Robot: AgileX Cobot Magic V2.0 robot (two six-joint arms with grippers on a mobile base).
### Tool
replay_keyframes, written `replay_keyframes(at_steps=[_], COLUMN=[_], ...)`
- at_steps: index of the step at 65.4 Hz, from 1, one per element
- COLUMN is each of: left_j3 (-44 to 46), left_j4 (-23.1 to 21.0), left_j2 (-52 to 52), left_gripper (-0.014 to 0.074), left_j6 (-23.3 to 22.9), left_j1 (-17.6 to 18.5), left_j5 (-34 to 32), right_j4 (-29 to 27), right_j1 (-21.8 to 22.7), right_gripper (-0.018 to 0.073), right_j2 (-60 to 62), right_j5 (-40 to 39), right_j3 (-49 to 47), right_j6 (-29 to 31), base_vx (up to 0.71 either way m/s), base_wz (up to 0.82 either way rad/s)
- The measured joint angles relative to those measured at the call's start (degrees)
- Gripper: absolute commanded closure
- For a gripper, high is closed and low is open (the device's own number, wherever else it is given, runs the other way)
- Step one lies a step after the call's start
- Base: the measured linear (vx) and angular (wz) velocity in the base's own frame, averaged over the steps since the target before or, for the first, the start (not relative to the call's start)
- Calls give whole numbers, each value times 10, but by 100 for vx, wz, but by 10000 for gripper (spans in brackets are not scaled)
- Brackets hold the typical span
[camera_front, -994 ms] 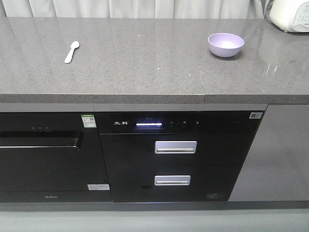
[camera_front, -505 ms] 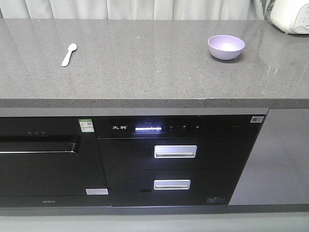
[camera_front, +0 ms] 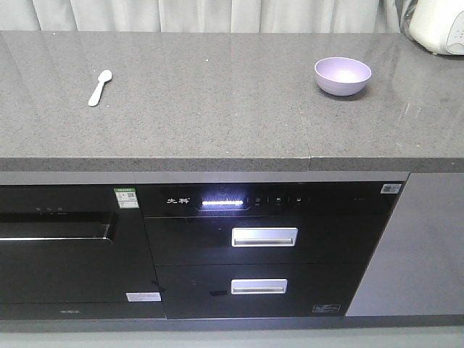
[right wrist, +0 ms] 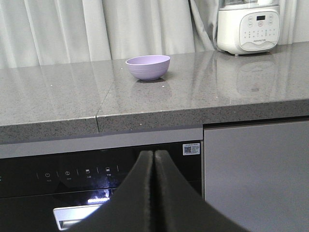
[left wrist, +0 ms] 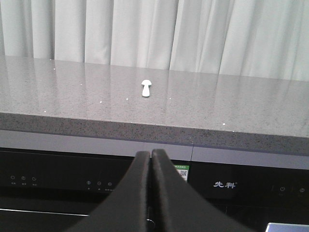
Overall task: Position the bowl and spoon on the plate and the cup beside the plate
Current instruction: 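Tilt the view down over the countertop toward the spoon and bowl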
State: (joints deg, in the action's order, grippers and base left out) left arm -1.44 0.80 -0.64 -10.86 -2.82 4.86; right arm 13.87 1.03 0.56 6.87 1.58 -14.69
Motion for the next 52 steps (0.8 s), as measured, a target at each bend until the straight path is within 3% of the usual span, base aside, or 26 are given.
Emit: replay_keyframes(at_steps=[52], left_j3=[0], left_j4=[0], left_j2=[0], left_gripper=[602], left_j6=[0], left_j1=[0], left_j5=[0], right_j4=[0], right_j1=[0], right_gripper=[565], right_j2=[0], right_j5=[0], right_j3=[0], right_j6=[0], base_vx=[7], base_wz=[0])
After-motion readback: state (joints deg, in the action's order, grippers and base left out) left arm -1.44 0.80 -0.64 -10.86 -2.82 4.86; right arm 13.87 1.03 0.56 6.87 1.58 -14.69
